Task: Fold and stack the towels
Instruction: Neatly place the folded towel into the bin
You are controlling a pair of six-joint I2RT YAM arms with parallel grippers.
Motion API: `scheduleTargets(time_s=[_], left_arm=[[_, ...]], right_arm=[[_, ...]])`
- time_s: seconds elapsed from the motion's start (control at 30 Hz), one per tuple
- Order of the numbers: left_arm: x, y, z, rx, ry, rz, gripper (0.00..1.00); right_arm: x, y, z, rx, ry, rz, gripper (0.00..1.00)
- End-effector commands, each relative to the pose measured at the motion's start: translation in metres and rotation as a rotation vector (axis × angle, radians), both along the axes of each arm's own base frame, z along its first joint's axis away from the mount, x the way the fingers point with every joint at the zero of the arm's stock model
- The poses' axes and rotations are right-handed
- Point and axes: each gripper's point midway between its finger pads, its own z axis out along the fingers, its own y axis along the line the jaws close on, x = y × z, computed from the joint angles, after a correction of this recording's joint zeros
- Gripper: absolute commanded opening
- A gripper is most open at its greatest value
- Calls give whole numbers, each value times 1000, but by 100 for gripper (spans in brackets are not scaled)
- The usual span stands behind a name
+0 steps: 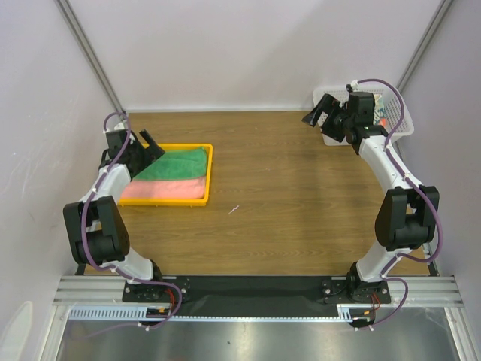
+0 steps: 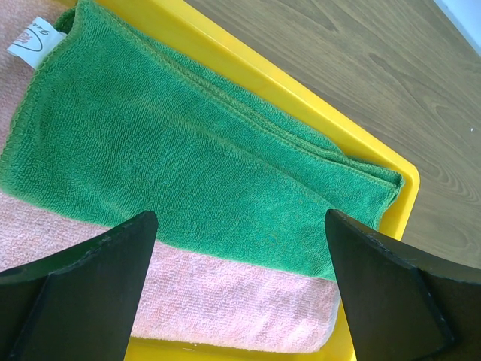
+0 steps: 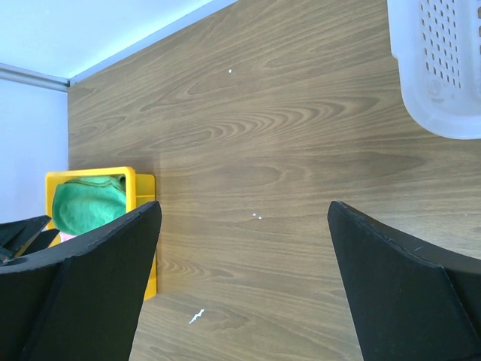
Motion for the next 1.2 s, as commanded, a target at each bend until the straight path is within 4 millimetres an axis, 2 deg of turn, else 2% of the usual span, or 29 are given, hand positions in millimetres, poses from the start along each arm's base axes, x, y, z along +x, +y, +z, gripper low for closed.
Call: scheduleTargets(time_s=[0.0, 0.47, 1.17], left_arm=[[5, 1, 1, -7, -28, -1, 99], [3, 0, -18, -25, 5, 13, 99], [5, 0, -27, -26, 22, 12, 98]], right_arm=[[1, -1, 37, 14, -97, -7, 100], [5, -3, 38, 2, -110, -16, 100], [8, -4, 36, 1, -104, -28, 100]])
